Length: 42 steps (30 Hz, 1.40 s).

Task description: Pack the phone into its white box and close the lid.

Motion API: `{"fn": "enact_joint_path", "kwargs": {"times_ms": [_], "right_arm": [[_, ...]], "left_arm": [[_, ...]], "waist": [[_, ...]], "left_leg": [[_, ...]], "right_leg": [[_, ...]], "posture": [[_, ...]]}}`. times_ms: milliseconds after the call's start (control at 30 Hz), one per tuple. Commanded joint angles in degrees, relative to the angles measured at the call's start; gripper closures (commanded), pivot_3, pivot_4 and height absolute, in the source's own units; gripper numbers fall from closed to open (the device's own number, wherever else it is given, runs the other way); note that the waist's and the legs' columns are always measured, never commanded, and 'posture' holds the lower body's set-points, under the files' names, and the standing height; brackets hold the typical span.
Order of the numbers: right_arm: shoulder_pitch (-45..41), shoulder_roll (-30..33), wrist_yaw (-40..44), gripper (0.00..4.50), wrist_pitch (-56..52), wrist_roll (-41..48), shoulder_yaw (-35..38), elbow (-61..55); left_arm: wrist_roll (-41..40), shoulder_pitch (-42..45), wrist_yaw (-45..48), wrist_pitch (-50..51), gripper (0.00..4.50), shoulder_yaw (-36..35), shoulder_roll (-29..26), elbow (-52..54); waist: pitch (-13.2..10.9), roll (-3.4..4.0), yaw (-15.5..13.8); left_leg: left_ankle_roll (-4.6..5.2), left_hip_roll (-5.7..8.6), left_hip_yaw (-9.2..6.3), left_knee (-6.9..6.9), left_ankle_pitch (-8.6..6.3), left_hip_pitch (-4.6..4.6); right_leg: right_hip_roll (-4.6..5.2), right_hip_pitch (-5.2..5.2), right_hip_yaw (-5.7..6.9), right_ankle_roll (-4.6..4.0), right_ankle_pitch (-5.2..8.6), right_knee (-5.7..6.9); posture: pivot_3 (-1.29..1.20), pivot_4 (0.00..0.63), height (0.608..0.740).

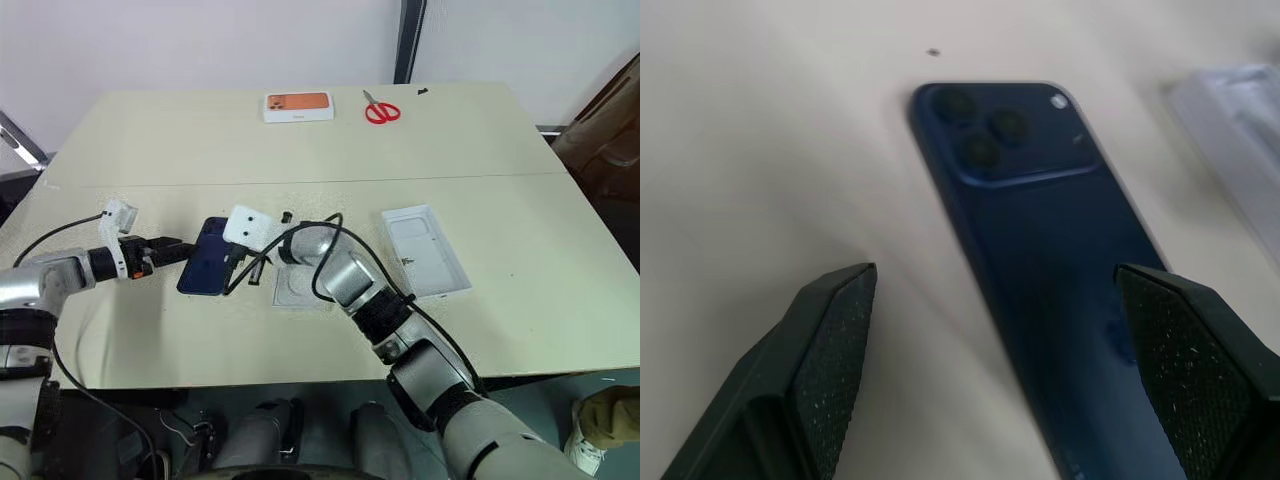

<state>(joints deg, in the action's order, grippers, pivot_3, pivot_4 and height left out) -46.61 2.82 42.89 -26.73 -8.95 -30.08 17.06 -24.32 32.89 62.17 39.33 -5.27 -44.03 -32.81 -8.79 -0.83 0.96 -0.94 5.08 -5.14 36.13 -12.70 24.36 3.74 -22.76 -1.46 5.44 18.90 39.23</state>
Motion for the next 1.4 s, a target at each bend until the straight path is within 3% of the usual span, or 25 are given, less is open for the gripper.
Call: {"fn": "enact_joint_path", "kwargs": {"times_ms": [33, 400, 1200, 1400], "right_arm": [[-2.35, -2.03, -0.46, 4.47, -2.82, -0.97, -0.81, 1.31], [-3.48, -2.96, -2.24, 4.47, -4.58, -3.46, -1.75, 5.39], [-2.53, -0.79, -0.66, 4.47, -2.17, -4.85, -2.31, 5.16], [-2.09, -0.45, 0.18, 4.47, -1.9, -4.9, -2.55, 4.72]], "left_arm": [[2.24, 0.04, 4.87, 2.73, 0.5, 4.73, -0.4, -1.23], [2.72, -0.58, 12.07, 14.29, 0.5, 9.85, 0.09, -1.18], [-1.09, 2.16, 8.84, 24.07, 0.5, 5.13, 7.48, 0.02], [0.6, 3.13, 5.73, 22.01, 0.5, 4.84, 8.75, 0.68]], "waist": [[0.01, 0.0, 0.1], [0.09, 0.12, 0.28], [0.39, 0.43, -0.33], [0.42, 0.46, -0.54]], "left_leg": [[0.0, 0.0, 0.0, 0.0, 0.0, 0.0], [-0.02, 0.0, 0.0, -0.03, 0.01, -0.06], [0.15, 0.09, -0.05, -0.02, -0.09, -0.4], [0.15, 0.1, -0.08, -0.02, -0.09, -0.48]], "right_leg": [[0.0, 0.0, 0.0, 0.0, 0.0, 0.0], [-0.01, -0.01, -0.02, 0.0, 0.0, 0.08], [0.07, 0.37, -0.01, 0.01, 0.0, 0.06], [0.07, 0.47, 0.0, 0.01, 0.0, 0.05]], "posture": [[0.0, 0.15, 0.734], [0.0, 0.15, 0.734], [0.0, 0.15, 0.734], [0.0, 0.15, 0.734]]}}
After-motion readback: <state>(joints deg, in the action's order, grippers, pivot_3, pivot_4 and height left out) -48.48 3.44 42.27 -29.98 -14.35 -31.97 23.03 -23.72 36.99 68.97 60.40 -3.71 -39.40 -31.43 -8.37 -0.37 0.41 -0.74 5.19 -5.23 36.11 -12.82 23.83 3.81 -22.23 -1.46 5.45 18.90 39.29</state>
